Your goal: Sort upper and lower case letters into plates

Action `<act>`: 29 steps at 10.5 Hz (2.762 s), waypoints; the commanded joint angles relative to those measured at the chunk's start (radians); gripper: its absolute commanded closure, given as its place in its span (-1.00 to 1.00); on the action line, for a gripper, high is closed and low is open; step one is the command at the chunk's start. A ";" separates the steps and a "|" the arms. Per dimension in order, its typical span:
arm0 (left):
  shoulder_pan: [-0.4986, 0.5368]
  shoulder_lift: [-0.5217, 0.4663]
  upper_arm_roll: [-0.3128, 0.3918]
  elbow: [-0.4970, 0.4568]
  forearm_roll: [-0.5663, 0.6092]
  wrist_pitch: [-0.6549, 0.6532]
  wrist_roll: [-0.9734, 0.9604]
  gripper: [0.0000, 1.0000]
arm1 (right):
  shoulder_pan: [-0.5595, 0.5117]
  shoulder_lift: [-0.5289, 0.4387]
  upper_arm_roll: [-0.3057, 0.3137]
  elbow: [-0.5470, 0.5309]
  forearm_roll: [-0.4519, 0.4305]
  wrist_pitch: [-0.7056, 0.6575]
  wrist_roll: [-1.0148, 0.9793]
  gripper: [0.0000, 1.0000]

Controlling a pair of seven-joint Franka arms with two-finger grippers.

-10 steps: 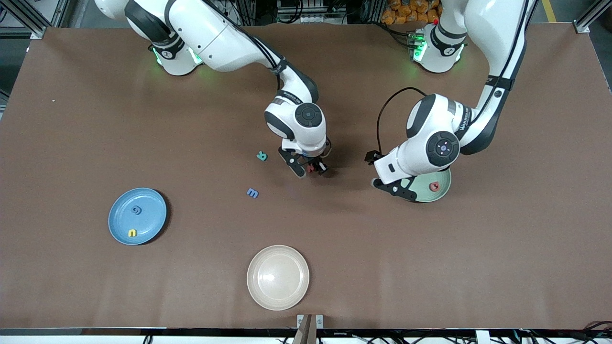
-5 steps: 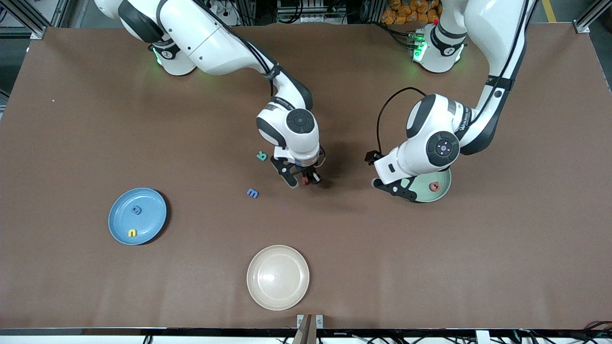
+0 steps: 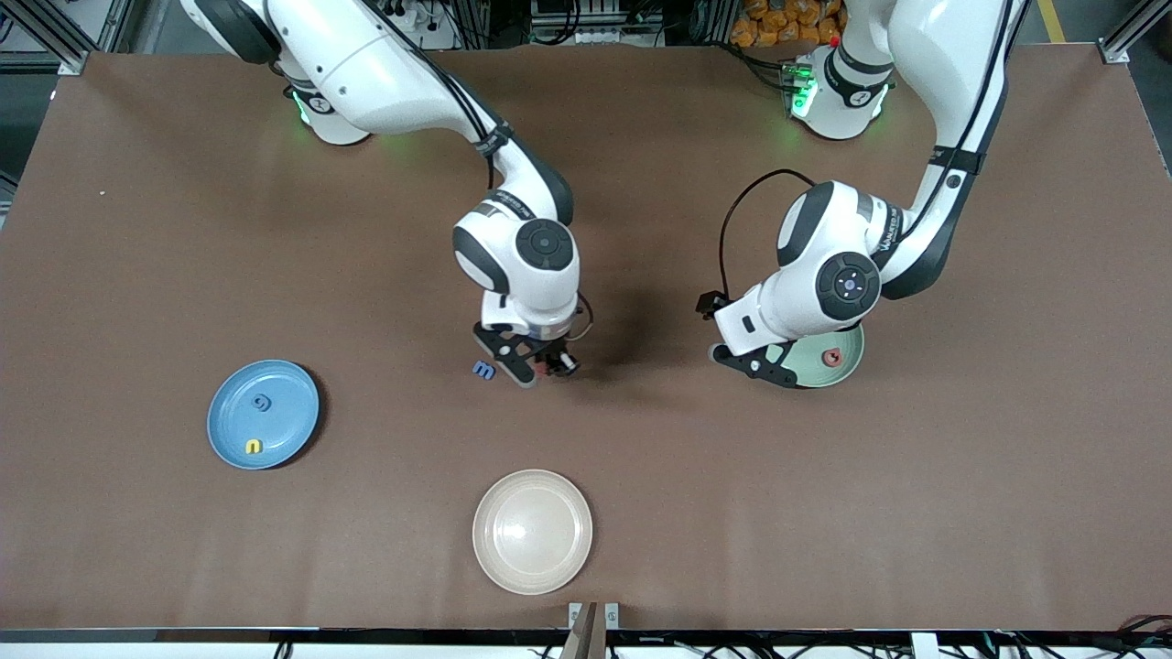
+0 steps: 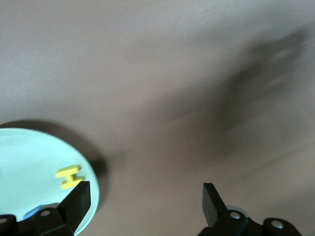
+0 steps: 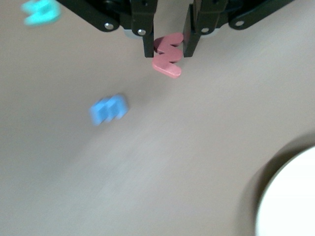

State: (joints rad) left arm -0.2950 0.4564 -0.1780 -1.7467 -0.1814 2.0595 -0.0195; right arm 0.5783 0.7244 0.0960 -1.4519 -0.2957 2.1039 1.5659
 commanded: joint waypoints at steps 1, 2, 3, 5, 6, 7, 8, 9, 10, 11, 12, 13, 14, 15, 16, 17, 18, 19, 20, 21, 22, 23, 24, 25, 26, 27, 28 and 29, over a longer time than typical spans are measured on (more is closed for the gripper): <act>-0.096 0.109 0.006 0.151 -0.027 0.028 -0.010 -1.00 | -0.104 -0.059 -0.009 -0.071 -0.019 -0.054 -0.136 1.00; -0.114 0.136 0.006 0.165 -0.030 0.106 -0.010 -1.00 | -0.154 -0.057 -0.009 -0.088 -0.043 -0.055 -0.174 1.00; -0.121 0.156 0.003 0.170 -0.032 0.185 -0.007 -1.00 | -0.204 -0.060 -0.009 -0.131 -0.098 -0.056 -0.199 1.00; -0.195 0.205 0.008 0.205 -0.024 0.321 -0.002 -1.00 | -0.306 -0.074 -0.019 -0.212 -0.198 -0.058 -0.252 1.00; -0.232 0.235 0.009 0.231 -0.024 0.396 -0.010 -1.00 | -0.351 -0.085 -0.047 -0.244 -0.215 -0.058 -0.297 1.00; -0.280 0.270 0.014 0.251 -0.027 0.488 -0.020 -1.00 | -0.382 -0.089 -0.080 -0.252 -0.215 -0.064 -0.349 1.00; -0.324 0.301 0.015 0.259 -0.026 0.578 -0.064 -1.00 | -0.409 -0.095 -0.097 -0.252 -0.215 -0.096 -0.378 1.00; -0.379 0.333 0.020 0.266 -0.024 0.653 -0.126 -1.00 | -0.435 -0.105 -0.101 -0.251 -0.217 -0.100 -0.383 1.00; -0.457 0.349 0.060 0.271 -0.021 0.677 -0.213 -1.00 | -0.465 -0.106 -0.108 -0.245 -0.221 -0.101 -0.383 1.00; -0.580 0.354 0.162 0.268 -0.010 0.677 -0.290 -1.00 | -0.495 -0.109 -0.108 -0.236 -0.224 -0.097 -0.386 1.00; -0.689 0.376 0.246 0.268 -0.006 0.677 -0.357 -1.00 | -0.518 -0.112 -0.108 -0.219 -0.221 -0.096 -0.388 1.00; -0.775 0.410 0.309 0.273 0.000 0.680 -0.441 -1.00 | -0.523 -0.112 -0.107 -0.208 -0.211 -0.088 -0.382 1.00; -0.847 0.432 0.372 0.279 0.005 0.683 -0.482 -1.00 | -0.517 -0.108 -0.105 -0.202 -0.204 -0.079 -0.365 0.24; -0.871 0.450 0.396 0.285 0.003 0.683 -0.490 -1.00 | -0.514 -0.106 -0.098 -0.202 -0.177 -0.070 -0.318 -0.99; -0.878 0.485 0.397 0.318 0.005 0.686 -0.500 -1.00 | -0.514 -0.108 -0.095 -0.191 -0.146 -0.068 -0.301 -1.00; -0.892 0.525 0.402 0.360 0.006 0.691 -0.522 -1.00 | -0.522 -0.109 -0.091 -0.164 -0.142 -0.071 -0.302 -1.00; -0.907 0.545 0.420 0.378 0.008 0.691 -0.530 -1.00 | -0.526 -0.111 -0.090 -0.154 -0.142 -0.070 -0.305 -1.00; -0.920 0.550 0.436 0.386 0.007 0.692 -0.530 -1.00 | -0.540 -0.115 -0.085 -0.153 -0.142 -0.070 -0.308 -1.00; -0.926 0.562 0.437 0.397 0.008 0.693 -0.530 -1.00 | -0.557 -0.121 -0.062 -0.142 -0.138 -0.073 -0.341 -1.00; -0.940 0.567 0.442 0.400 0.008 0.693 -0.531 -1.00 | -0.572 -0.147 -0.052 -0.142 -0.099 -0.073 -0.392 -1.00; -0.949 0.571 0.448 0.398 0.008 0.694 -0.534 -1.00 | -0.574 -0.173 -0.053 -0.142 -0.027 -0.073 -0.473 -1.00; -0.952 0.574 0.450 0.398 0.008 0.694 -0.556 -0.94 | -0.574 -0.200 -0.055 -0.142 0.030 -0.082 -0.557 -1.00; -0.960 0.573 0.450 0.395 0.016 0.693 -0.565 -0.78 | -0.572 -0.229 -0.055 -0.148 0.039 -0.090 -0.591 -1.00; -0.972 0.573 0.448 0.391 0.023 0.691 -0.568 -0.37 | -0.571 -0.232 -0.053 -0.140 0.041 -0.116 -0.596 -1.00; -0.972 0.574 0.448 0.386 0.023 0.691 -0.568 -0.19 | -0.565 -0.226 -0.052 -0.125 0.044 -0.117 -0.596 -1.00; -0.972 0.574 0.448 0.386 0.025 0.688 -0.568 0.10 | -0.563 -0.212 -0.050 -0.117 0.058 -0.111 -0.596 -1.00; -0.972 0.574 0.448 0.386 0.025 0.688 -0.568 0.15 | -0.560 -0.206 -0.050 -0.105 0.091 -0.108 -0.598 -1.00; -0.972 0.574 0.448 0.386 0.025 0.688 -0.567 0.20 | -0.557 -0.204 -0.045 -0.098 0.119 -0.113 -0.598 -1.00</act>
State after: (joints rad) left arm -1.2507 1.0048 0.2547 -1.3808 -0.1789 2.7470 -0.5445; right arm 0.0295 0.5120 0.0363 -1.5710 -0.2238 1.9970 0.9890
